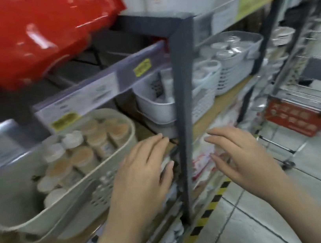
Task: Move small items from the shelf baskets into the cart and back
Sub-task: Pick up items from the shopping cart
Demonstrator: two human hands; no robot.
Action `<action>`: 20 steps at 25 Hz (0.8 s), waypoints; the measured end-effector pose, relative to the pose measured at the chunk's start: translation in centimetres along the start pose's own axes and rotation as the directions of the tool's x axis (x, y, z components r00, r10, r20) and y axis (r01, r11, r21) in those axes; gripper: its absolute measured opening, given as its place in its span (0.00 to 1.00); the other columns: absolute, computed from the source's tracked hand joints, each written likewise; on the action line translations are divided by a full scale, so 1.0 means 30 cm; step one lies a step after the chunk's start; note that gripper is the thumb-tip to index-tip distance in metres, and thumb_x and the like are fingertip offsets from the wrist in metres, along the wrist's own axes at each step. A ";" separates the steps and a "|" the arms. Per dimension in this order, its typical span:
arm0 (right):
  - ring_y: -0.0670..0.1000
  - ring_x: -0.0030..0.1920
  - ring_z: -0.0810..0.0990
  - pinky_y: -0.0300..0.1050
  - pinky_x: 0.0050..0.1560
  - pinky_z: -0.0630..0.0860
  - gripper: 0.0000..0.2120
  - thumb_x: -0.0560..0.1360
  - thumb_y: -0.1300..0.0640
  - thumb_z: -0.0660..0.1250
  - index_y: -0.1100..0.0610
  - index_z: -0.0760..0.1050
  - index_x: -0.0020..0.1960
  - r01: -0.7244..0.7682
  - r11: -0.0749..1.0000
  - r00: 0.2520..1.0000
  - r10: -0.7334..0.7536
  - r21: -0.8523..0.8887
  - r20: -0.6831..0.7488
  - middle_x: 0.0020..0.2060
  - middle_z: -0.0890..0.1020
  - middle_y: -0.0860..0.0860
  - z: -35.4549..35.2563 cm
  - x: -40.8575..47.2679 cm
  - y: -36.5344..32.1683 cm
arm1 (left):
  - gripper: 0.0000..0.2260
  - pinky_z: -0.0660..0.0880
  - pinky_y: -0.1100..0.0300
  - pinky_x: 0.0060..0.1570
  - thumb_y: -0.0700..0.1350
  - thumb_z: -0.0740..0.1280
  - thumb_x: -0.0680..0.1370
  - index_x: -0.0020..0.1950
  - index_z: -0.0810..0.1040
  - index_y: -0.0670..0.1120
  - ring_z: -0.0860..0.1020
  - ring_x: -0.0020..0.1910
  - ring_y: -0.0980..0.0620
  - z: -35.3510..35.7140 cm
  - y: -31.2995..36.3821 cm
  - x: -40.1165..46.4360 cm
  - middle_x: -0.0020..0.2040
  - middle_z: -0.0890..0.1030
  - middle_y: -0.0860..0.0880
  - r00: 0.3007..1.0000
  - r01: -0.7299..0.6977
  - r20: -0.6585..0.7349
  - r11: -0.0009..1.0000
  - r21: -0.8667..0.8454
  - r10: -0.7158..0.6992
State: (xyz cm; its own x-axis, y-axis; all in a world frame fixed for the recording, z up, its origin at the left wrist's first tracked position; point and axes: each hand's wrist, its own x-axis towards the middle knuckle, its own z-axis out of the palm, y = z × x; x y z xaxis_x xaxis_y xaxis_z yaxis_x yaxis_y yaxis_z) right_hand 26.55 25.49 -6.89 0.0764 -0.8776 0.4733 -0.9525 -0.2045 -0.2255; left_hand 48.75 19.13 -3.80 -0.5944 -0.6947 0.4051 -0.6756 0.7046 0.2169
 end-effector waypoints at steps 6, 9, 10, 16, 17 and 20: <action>0.50 0.57 0.74 0.44 0.55 0.70 0.15 0.73 0.53 0.63 0.55 0.76 0.58 -0.423 0.902 0.905 0.426 -0.085 0.015 0.56 0.79 0.50 -0.157 -0.423 0.417 | 0.20 0.72 0.60 0.57 0.52 0.57 0.76 0.64 0.74 0.46 0.76 0.58 0.52 0.330 0.427 0.242 0.60 0.78 0.51 0.952 -0.252 0.132 0.950 -0.182 0.278; 0.51 0.56 0.77 0.46 0.54 0.73 0.15 0.72 0.53 0.66 0.53 0.76 0.58 -0.606 0.785 0.791 0.612 -0.125 0.009 0.55 0.79 0.47 -0.246 -0.636 0.613 | 0.20 0.71 0.62 0.53 0.54 0.56 0.74 0.63 0.72 0.48 0.77 0.55 0.52 0.522 0.674 0.344 0.58 0.78 0.52 0.911 -0.290 0.227 0.926 -0.244 0.345; 0.51 0.56 0.78 0.44 0.55 0.71 0.15 0.73 0.53 0.66 0.53 0.76 0.59 -0.656 0.743 0.748 0.663 -0.130 0.015 0.56 0.79 0.47 -0.271 -0.698 0.672 | 0.22 0.68 0.63 0.54 0.55 0.55 0.74 0.64 0.72 0.48 0.77 0.56 0.51 0.582 0.753 0.370 0.59 0.77 0.52 0.894 -0.296 0.262 0.918 -0.265 0.364; 0.49 0.64 0.71 0.41 0.63 0.64 0.18 0.78 0.50 0.63 0.51 0.70 0.66 -0.820 0.563 0.552 0.825 -0.100 0.124 0.63 0.73 0.44 -0.353 -0.916 0.938 | 0.21 0.66 0.63 0.63 0.55 0.58 0.80 0.73 0.64 0.52 0.66 0.67 0.58 0.855 1.038 0.487 0.69 0.68 0.57 0.805 -0.195 0.437 0.874 -0.444 0.401; 0.48 0.65 0.70 0.41 0.64 0.64 0.18 0.78 0.49 0.62 0.50 0.68 0.67 -0.825 0.558 0.542 0.827 -0.089 0.149 0.63 0.72 0.43 -0.358 -0.921 0.987 | 0.21 0.66 0.65 0.63 0.54 0.59 0.80 0.73 0.64 0.53 0.67 0.67 0.59 0.898 1.057 0.514 0.69 0.68 0.58 0.802 -0.152 0.461 0.877 -0.456 0.379; 0.46 0.65 0.70 0.40 0.65 0.64 0.18 0.79 0.48 0.61 0.48 0.67 0.67 -0.830 0.557 0.541 0.820 -0.041 0.187 0.63 0.72 0.42 -0.354 -0.874 1.138 | 0.20 0.66 0.66 0.61 0.52 0.63 0.79 0.71 0.67 0.54 0.69 0.65 0.60 1.011 1.066 0.608 0.67 0.71 0.57 0.792 -0.026 0.537 0.895 -0.445 0.290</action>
State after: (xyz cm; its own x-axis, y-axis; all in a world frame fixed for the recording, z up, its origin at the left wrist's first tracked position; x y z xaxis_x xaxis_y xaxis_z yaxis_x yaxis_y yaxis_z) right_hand -11.12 46.12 -17.96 -0.6844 -0.7237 -0.0884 -0.6058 0.6319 -0.4835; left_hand 3.07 24.60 -16.42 -0.9009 -0.4240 -0.0928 -0.3954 0.7135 0.5784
